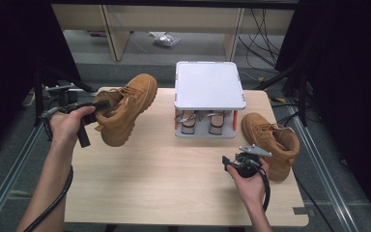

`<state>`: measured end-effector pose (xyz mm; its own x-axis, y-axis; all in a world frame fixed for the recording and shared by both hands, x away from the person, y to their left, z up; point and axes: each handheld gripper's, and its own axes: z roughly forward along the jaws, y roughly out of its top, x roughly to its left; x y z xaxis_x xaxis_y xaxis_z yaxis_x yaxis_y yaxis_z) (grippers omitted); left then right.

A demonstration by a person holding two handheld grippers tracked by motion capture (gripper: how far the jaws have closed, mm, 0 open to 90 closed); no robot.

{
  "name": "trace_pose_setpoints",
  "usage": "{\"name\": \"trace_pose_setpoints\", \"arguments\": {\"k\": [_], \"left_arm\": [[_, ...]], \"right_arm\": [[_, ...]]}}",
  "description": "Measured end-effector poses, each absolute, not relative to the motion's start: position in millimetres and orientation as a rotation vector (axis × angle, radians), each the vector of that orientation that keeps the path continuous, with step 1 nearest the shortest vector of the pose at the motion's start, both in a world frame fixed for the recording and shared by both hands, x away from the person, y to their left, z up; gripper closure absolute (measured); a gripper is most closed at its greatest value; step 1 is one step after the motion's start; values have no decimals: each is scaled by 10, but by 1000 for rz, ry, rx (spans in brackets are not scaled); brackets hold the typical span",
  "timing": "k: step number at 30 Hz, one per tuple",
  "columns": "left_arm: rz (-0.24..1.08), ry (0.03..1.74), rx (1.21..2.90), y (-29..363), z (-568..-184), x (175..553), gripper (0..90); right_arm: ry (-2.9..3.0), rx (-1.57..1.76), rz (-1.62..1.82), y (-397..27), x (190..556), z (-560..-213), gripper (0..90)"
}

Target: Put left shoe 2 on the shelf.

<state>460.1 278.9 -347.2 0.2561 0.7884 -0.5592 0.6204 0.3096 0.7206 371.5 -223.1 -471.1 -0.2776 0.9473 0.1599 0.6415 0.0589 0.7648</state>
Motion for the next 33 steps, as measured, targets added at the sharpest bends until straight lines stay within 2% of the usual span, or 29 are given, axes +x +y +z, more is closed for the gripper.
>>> {"name": "trace_pose_setpoints", "arguments": {"k": [33], "left_arm": [[165,1417,1373,2639,-3329,4794,825]], "right_arm": [[1965,1605,1058,-2230,3712,-4717,459]]}}
